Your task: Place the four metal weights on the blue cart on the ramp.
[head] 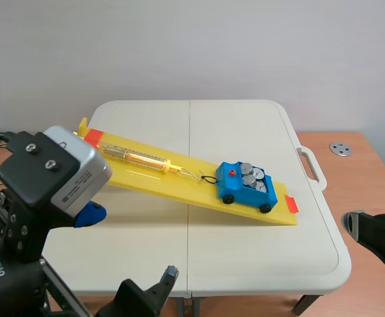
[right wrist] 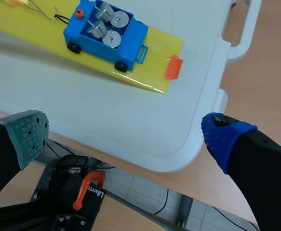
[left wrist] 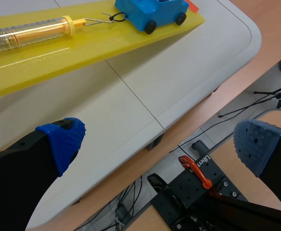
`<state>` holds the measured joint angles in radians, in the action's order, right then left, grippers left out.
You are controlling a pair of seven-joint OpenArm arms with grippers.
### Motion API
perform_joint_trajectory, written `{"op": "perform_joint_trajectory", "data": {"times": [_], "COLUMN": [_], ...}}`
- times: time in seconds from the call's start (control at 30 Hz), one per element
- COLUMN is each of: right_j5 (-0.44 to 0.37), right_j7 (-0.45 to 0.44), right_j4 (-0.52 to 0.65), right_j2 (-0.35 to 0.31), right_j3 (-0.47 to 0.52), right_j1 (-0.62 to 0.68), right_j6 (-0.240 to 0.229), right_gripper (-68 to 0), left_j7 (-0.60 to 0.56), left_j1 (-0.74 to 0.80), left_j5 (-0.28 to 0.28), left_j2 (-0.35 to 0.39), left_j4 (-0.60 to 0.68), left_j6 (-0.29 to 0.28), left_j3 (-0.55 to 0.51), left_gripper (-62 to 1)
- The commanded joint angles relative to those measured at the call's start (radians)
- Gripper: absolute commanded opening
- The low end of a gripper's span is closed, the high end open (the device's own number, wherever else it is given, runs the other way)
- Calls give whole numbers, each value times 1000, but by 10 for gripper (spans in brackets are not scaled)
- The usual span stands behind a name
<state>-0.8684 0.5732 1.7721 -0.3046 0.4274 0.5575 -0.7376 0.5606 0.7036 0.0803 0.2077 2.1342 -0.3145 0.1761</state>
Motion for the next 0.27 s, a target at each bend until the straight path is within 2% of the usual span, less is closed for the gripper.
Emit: {"op": "perform_joint_trajectory", "data": {"times": [0.0,0.23], "right_j5": [-93,-79], "right_j7": [-132,-132], "right_j4": [116,116], "right_j2": [-33,-33], "right_j3": [-4,-51], "right_j1": [-26,-26], "right_j6": [-8,-8], "right_gripper": [-14,-14], "left_j7": [-100,-125], "left_j1": [-3,-4], "left_j5": [58,58], "left_j2": [9,9], "left_j4": [98,98], "left_j6": [36,36], "left_j3": [-21,-21], "left_gripper": [14,14]}}
